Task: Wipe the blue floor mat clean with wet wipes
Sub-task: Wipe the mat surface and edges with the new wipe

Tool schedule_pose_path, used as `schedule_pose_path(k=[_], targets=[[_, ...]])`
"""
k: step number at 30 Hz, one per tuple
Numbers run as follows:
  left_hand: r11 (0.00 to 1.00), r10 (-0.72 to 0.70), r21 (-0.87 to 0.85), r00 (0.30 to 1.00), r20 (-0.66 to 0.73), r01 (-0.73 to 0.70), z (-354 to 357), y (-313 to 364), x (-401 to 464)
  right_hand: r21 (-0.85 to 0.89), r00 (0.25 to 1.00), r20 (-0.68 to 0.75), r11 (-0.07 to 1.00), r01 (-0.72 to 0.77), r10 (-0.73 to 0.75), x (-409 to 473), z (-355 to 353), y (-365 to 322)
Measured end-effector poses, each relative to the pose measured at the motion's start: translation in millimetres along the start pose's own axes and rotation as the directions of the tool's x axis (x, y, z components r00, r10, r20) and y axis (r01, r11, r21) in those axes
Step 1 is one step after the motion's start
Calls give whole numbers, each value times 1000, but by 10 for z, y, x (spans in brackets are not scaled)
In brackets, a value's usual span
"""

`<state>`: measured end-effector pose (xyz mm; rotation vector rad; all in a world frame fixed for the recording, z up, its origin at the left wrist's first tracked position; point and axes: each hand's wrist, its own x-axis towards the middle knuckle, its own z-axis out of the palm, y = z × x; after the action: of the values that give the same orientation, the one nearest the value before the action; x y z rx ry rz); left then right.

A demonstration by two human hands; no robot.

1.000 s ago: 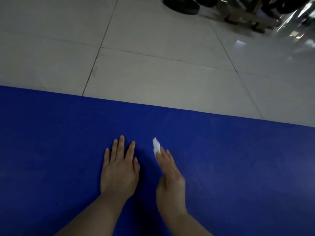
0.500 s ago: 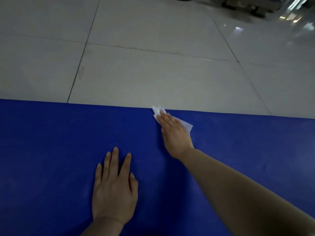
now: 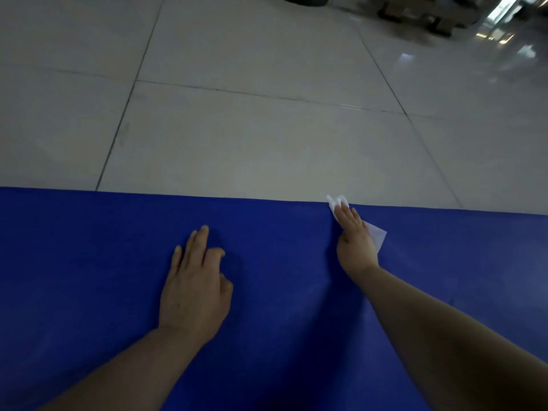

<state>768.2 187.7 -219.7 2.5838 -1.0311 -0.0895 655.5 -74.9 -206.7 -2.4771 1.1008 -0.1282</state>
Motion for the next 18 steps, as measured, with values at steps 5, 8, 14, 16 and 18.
schedule_pose_path(k=[5,8,14,16,18], targets=[[999,-32,-22,999,-6,32,84,49,174,169,981,-131,978,-122,145,-7,10,-106],[1000,-19,-6,1000,10,19,50,37,199,130,966,-173,976,-172,193,-13,131,-404],[999,-49,-2,999,-7,49,57,24,194,-91,857,9,853,514,-516,-183,574,-750],[999,-51,-14,999,-7,51,56,29,208,-71,937,-60,937,341,-345,-51,286,-360],[999,-49,-13,999,-15,49,52,37,210,-85,985,-171,996,8,-22,-12,-25,-12]])
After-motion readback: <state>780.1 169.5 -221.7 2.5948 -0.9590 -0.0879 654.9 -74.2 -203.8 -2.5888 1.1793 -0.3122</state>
